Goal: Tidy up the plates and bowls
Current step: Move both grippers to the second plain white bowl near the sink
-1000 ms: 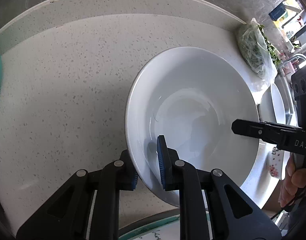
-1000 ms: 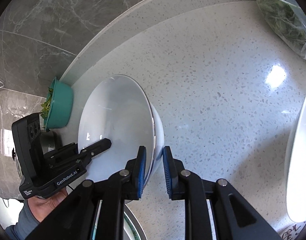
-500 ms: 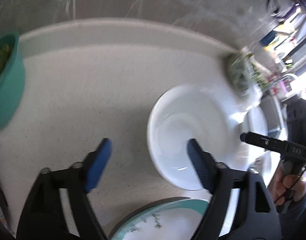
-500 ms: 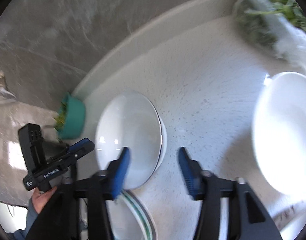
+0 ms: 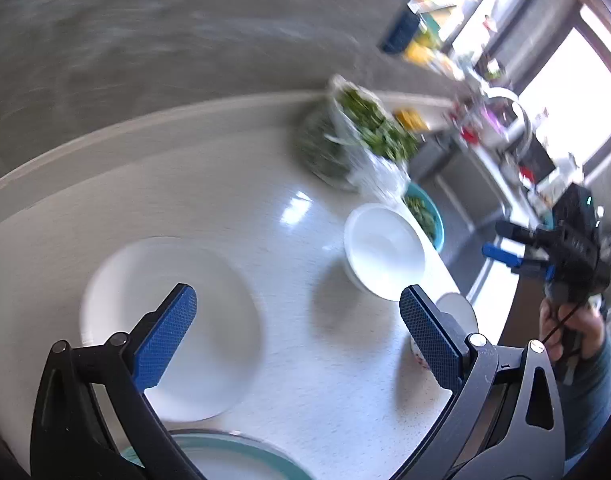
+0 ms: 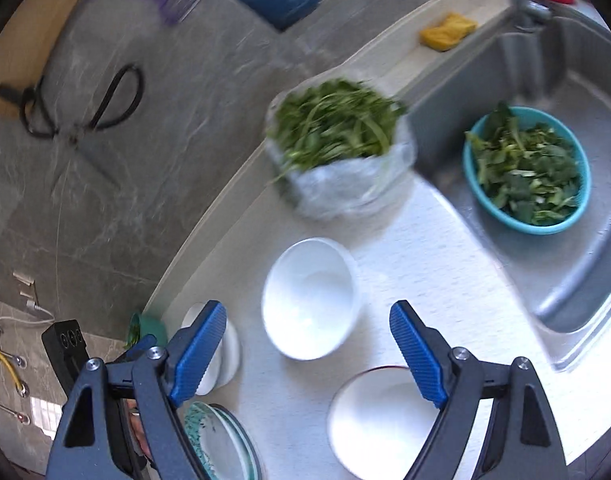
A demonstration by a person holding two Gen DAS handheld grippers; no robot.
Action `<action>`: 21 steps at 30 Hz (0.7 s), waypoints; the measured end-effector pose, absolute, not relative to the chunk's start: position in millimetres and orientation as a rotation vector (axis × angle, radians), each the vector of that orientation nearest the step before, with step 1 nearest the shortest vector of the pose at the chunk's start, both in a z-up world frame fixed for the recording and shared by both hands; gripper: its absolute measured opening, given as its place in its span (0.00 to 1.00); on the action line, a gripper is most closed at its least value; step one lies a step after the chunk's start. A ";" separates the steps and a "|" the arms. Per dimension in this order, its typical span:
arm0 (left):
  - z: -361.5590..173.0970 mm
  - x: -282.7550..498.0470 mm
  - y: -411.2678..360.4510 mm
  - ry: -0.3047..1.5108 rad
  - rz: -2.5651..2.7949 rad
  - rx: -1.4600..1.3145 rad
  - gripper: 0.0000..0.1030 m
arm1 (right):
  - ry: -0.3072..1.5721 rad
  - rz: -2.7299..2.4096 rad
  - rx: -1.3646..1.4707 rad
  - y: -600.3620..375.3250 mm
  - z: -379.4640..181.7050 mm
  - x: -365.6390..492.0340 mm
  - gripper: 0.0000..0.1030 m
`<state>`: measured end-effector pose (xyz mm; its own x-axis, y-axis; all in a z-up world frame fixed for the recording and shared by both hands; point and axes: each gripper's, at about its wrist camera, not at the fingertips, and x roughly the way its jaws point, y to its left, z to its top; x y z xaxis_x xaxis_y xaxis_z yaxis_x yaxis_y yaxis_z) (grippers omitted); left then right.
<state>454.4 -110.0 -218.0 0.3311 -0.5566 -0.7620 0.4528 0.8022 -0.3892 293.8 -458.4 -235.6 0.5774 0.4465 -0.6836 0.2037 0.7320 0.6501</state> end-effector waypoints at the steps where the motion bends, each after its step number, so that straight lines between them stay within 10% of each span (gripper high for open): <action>1: -221.6 455.2 -125.5 1.066 -0.665 -0.094 1.00 | 0.979 0.161 0.766 -465.9 -240.3 293.7 0.84; 16: -302.6 496.2 -240.1 1.232 -0.539 0.024 0.93 | 1.207 0.332 0.681 -457.9 -306.5 356.1 0.80; 21: -322.6 502.4 -252.6 1.277 -0.553 0.007 0.52 | 1.288 0.357 0.642 -445.3 -326.3 371.1 0.65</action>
